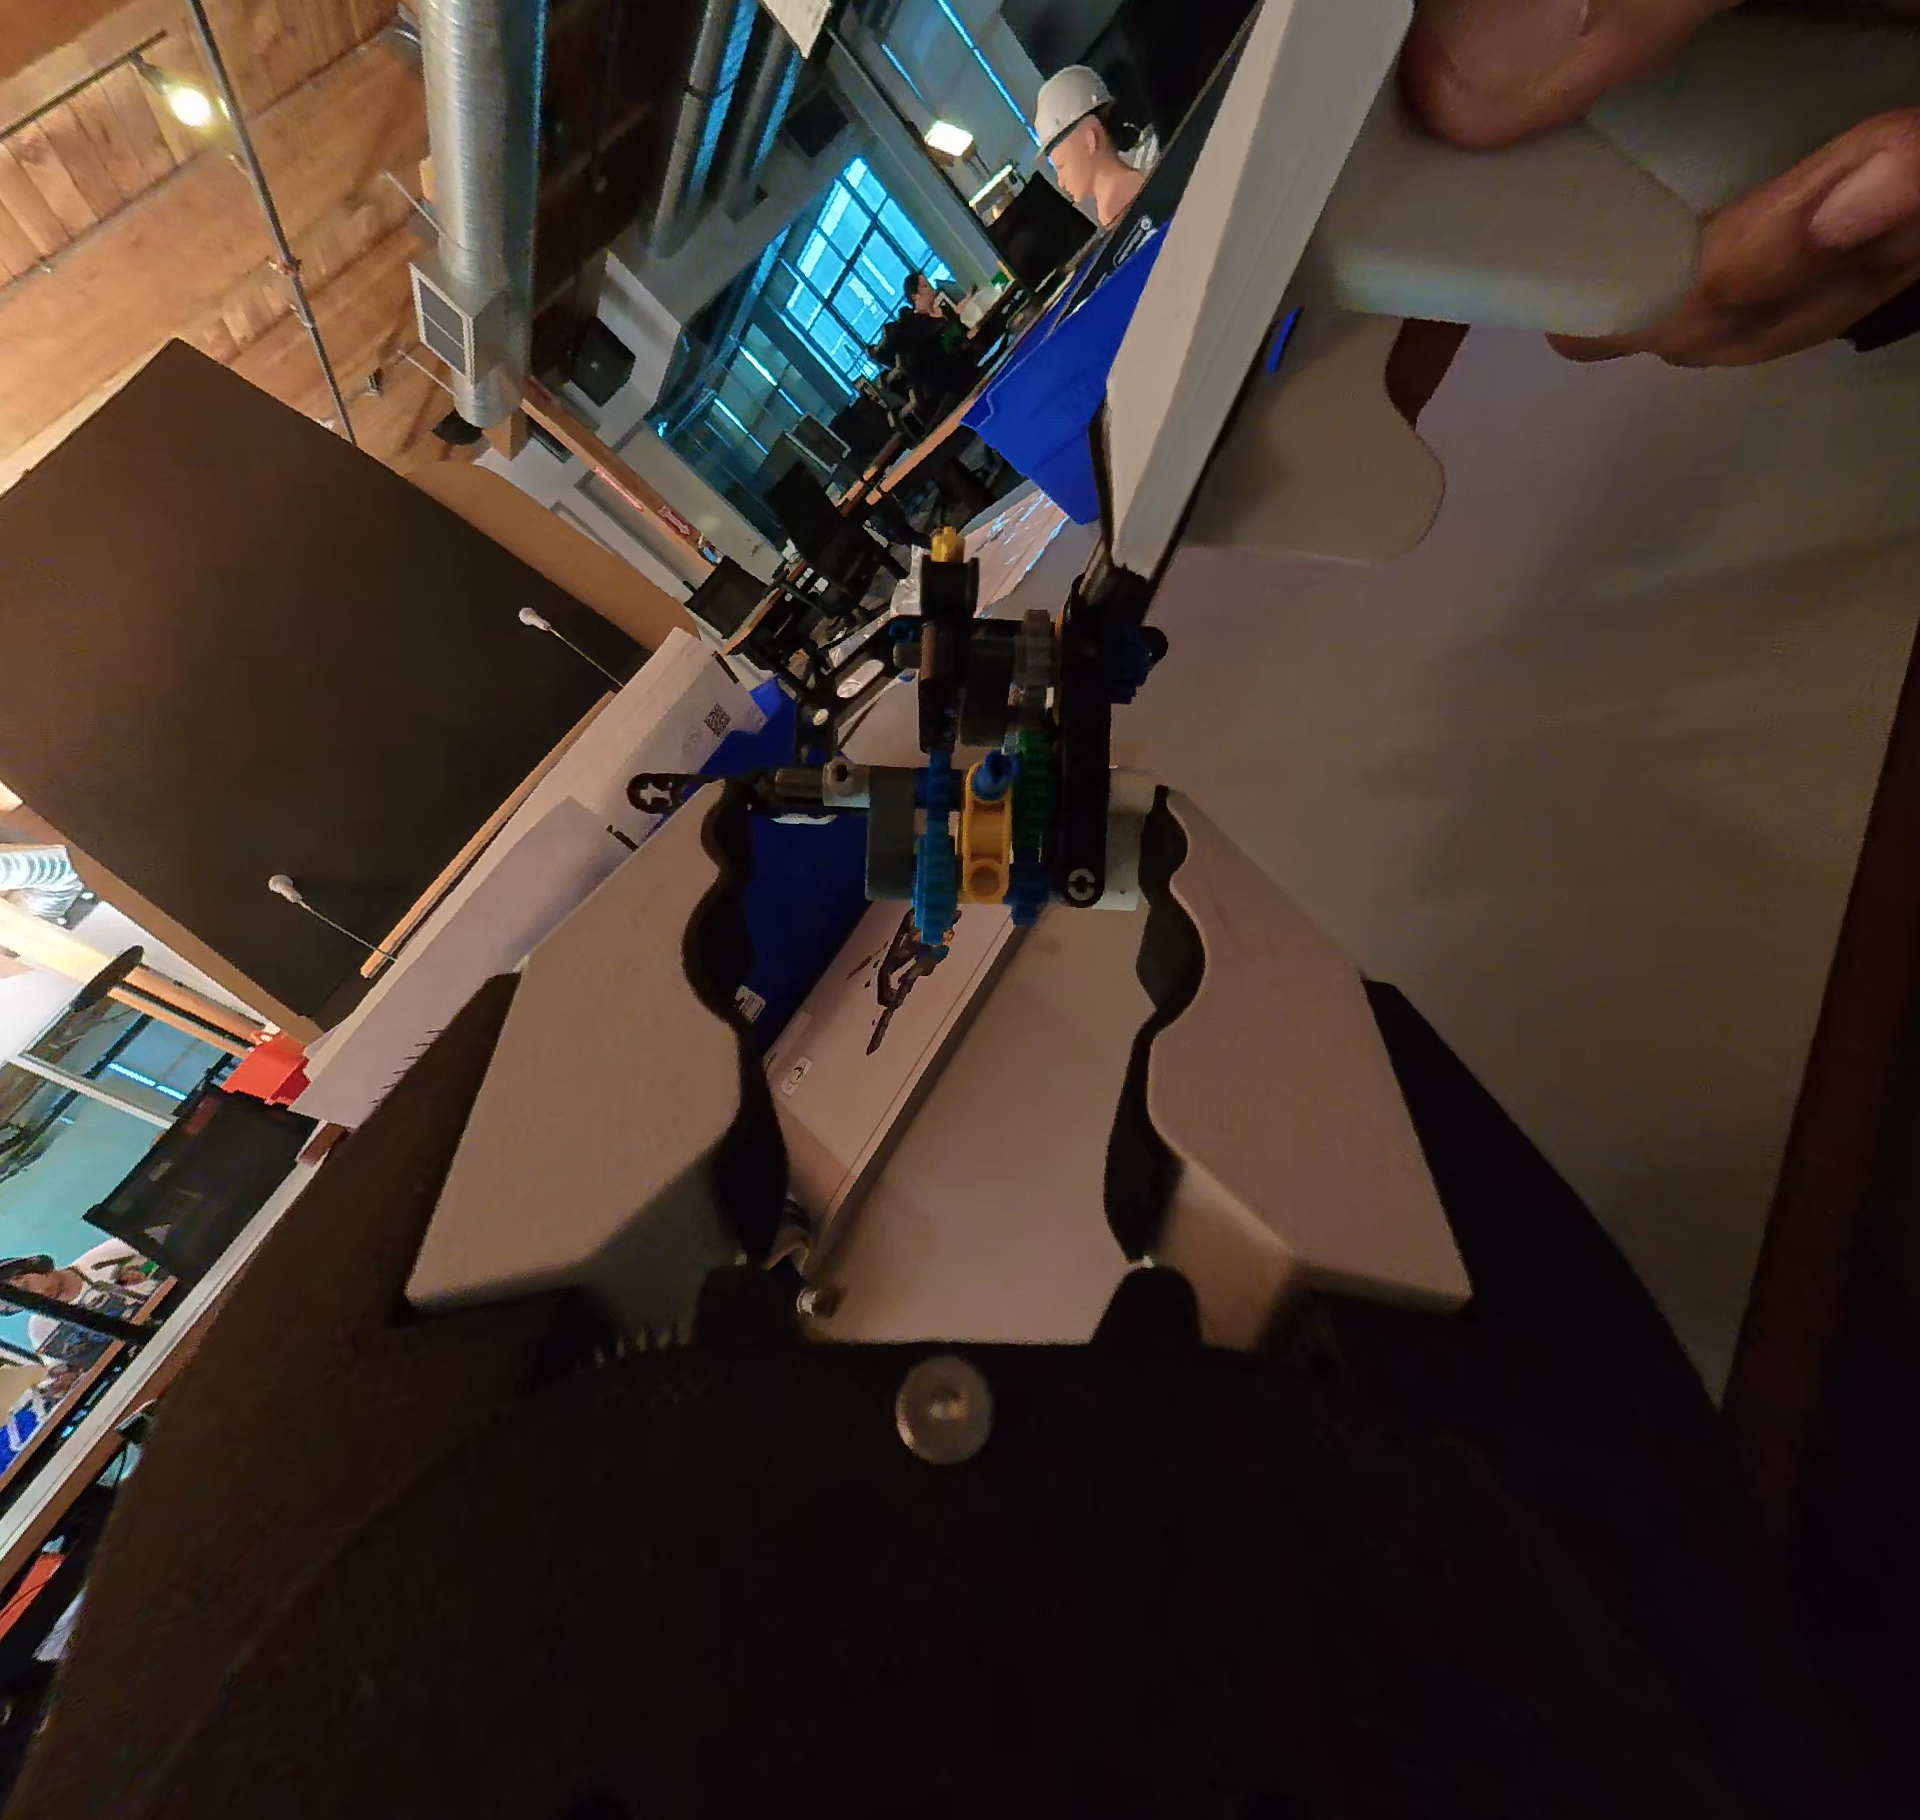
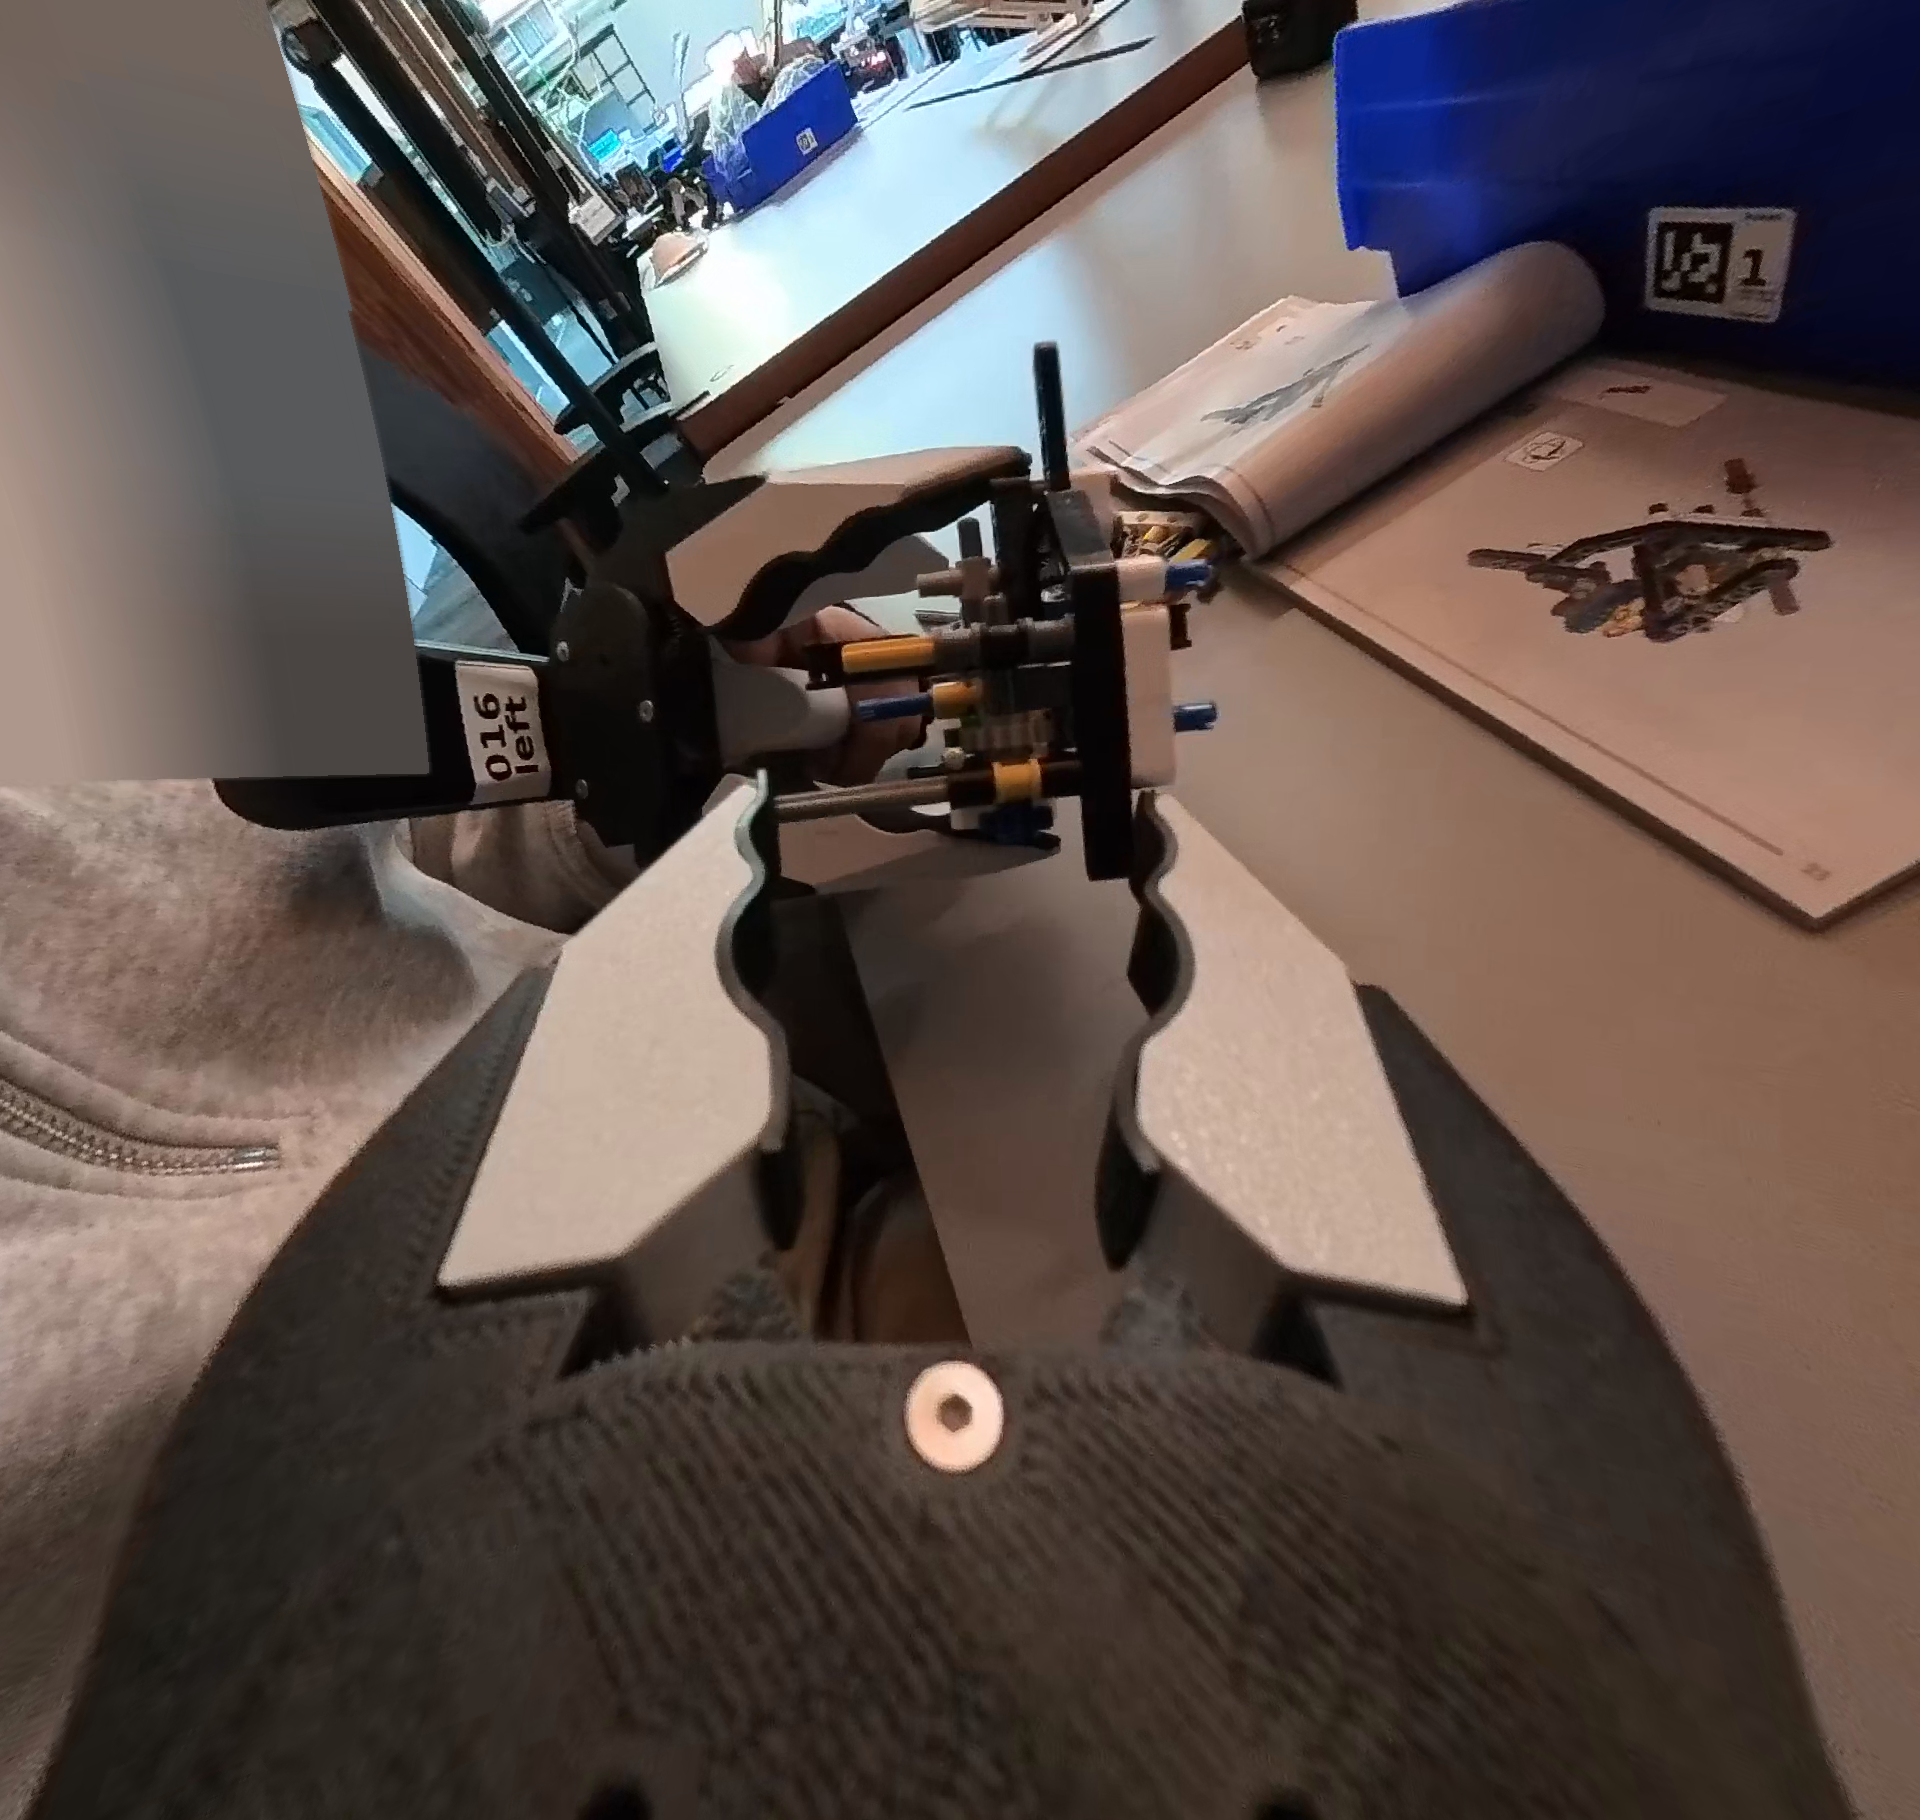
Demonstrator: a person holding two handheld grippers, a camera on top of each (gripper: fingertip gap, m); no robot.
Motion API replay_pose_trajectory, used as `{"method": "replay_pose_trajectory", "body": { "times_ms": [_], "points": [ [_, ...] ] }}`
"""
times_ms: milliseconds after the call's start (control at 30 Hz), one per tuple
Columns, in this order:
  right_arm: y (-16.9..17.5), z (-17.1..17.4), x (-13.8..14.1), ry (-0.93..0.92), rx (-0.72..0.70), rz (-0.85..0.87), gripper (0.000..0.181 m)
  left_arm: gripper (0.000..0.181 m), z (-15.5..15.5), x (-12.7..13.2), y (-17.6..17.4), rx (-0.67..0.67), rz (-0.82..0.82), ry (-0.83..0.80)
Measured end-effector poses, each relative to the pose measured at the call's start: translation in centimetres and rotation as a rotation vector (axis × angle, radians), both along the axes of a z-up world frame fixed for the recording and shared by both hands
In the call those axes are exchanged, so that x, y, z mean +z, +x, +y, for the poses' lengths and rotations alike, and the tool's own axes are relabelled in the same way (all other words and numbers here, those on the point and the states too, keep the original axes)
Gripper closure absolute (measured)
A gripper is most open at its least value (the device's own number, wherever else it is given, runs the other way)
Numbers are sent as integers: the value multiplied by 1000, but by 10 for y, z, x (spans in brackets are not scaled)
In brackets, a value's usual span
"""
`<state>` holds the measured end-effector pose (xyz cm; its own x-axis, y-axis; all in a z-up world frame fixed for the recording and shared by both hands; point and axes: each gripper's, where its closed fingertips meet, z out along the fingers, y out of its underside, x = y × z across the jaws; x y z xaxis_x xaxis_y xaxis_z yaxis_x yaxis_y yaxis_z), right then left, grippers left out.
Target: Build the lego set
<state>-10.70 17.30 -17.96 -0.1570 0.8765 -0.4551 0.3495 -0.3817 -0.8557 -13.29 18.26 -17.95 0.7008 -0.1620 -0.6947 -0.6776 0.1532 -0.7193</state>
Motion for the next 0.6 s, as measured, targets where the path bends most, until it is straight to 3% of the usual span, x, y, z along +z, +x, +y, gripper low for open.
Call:
{"method": "replay_pose_trajectory", "body": {
  "times_ms": [600],
  "points": [
    [0,-1,-1,71,-2,-19,116,108,1,-1,0,1,-5,-8]
  ]
}}
